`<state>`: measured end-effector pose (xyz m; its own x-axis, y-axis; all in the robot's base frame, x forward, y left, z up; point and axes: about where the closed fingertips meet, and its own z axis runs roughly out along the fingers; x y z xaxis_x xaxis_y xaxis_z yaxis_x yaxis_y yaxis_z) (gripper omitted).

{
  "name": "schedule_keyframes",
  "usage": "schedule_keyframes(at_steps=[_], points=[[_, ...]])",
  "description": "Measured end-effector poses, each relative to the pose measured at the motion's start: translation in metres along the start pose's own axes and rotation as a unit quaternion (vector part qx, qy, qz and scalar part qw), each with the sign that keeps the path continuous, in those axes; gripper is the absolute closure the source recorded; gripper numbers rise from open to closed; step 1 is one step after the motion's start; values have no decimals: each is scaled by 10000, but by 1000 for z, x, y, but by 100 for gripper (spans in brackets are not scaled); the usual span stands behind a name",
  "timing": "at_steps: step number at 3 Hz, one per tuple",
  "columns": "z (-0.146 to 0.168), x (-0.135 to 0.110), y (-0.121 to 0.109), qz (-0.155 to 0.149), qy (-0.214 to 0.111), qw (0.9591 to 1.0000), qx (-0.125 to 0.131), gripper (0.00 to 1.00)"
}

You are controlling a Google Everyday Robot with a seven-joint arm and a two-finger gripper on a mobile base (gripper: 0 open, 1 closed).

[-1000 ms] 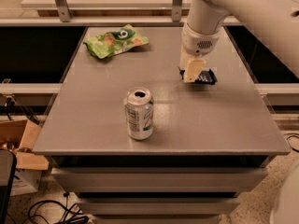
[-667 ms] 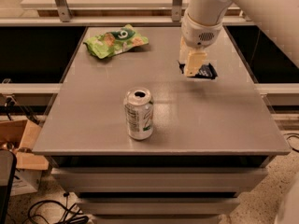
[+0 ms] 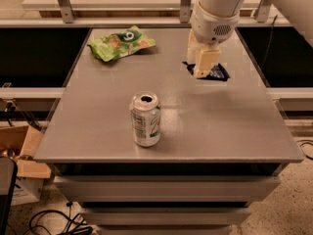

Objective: Move rxbar blueberry near 7up can

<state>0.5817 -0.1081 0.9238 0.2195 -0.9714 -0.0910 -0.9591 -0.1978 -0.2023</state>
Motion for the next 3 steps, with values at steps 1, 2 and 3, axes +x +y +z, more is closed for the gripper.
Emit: schedule_keyframes(at_steps=[1,2,3], points=[[-5,-10,27,-142,-85,9997,-173,100],[0,-17,52,-107,-204,9994,-272,100],[0,-17,52,-108,-204,9994,-271,100]])
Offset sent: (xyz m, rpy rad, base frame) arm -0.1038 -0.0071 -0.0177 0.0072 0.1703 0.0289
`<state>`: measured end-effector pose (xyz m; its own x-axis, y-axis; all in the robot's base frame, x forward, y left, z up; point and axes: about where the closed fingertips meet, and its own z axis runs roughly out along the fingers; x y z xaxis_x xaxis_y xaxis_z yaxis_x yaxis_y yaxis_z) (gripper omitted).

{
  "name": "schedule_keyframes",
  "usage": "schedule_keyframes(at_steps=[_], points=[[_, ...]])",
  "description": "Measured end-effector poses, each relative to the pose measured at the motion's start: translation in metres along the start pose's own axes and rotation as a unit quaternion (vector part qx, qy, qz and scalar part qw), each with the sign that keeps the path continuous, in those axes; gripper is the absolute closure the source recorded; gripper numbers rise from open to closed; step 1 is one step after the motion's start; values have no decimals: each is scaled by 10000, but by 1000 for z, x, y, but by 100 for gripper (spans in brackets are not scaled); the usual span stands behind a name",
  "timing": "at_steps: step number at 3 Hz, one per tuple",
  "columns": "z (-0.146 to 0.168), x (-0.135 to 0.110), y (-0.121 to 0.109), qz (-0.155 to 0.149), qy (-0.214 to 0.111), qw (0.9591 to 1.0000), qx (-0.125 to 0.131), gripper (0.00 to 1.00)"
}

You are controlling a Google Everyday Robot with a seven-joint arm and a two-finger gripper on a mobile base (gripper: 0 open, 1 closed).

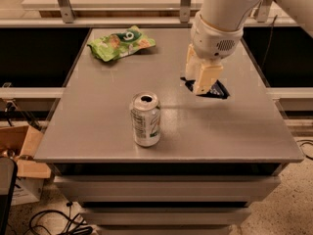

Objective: Move rxbar blueberry near 7up can

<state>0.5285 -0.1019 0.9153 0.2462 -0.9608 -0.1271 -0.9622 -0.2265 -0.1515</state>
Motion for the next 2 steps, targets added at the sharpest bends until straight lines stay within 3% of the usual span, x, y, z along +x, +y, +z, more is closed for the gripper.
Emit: schedule_keyframes(at_steps=[2], points=[[10,-14,13,-562,78,9983,-152,100]])
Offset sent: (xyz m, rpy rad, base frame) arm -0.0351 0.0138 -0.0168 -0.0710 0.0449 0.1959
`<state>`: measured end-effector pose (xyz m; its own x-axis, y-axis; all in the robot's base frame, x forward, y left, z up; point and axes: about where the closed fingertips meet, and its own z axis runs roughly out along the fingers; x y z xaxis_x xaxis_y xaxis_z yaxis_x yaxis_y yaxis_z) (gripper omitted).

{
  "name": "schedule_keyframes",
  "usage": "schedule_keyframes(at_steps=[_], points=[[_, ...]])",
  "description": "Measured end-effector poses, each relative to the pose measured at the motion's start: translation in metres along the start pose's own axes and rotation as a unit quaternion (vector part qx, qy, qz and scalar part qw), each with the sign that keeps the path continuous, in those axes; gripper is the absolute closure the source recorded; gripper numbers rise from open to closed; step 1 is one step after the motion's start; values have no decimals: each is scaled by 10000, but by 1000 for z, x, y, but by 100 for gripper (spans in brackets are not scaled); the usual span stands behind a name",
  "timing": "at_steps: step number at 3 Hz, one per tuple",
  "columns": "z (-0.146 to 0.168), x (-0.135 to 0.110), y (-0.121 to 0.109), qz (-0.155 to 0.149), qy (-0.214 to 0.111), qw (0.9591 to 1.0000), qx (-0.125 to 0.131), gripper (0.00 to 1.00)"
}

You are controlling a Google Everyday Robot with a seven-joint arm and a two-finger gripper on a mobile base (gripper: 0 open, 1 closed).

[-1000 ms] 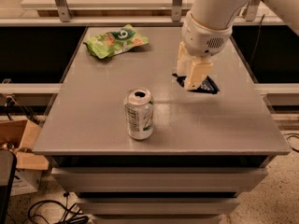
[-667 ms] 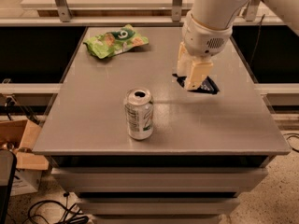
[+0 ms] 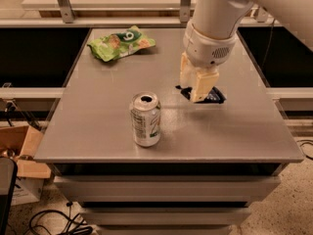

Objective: Move rxbar blueberry near 7up can

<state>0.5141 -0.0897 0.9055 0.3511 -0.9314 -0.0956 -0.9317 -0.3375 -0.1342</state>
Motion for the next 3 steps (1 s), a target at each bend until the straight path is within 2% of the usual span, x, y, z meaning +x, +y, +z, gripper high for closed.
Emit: schedule_keyframes(at_steps=[3], points=[[19,-30,42,-506,-166,9981,-318,100]])
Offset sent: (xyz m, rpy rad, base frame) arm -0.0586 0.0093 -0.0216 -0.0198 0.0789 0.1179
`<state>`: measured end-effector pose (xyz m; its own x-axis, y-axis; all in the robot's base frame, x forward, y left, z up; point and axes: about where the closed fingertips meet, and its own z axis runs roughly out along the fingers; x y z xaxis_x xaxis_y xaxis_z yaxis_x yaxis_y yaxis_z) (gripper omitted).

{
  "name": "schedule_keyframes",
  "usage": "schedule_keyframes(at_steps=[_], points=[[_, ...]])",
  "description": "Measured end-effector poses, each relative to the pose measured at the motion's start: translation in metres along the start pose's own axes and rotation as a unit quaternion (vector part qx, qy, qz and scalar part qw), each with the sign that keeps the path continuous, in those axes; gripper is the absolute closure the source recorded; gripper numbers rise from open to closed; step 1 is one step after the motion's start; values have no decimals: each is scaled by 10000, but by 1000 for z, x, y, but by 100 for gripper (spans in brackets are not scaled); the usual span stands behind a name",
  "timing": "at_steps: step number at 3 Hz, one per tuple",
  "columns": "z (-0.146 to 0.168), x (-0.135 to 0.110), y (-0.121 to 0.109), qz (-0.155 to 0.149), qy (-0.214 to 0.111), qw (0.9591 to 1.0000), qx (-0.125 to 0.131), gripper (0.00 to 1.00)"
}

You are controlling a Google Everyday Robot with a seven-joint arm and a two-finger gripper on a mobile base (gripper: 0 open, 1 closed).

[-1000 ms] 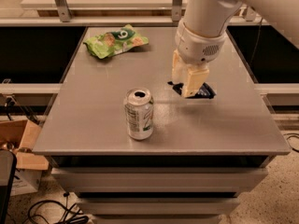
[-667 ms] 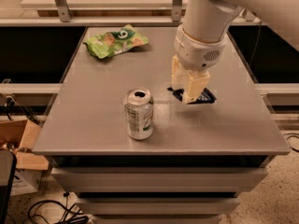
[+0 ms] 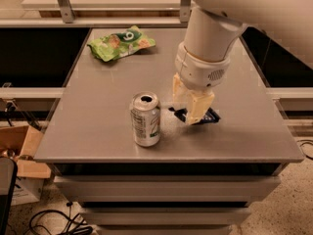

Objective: Move rxbar blueberry near 7up can

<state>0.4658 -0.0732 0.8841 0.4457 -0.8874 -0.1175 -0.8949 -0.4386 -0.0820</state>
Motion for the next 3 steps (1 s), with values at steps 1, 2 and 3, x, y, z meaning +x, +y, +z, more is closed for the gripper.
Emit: schedule_keyframes(at_steps=[1,2,3], points=[[12,-12,5,-104,-101,9998,-106,100],[21,-19,6,-181,-168,9995,-171,100],[27,-26,5,-206,-215,9994,-195,82]])
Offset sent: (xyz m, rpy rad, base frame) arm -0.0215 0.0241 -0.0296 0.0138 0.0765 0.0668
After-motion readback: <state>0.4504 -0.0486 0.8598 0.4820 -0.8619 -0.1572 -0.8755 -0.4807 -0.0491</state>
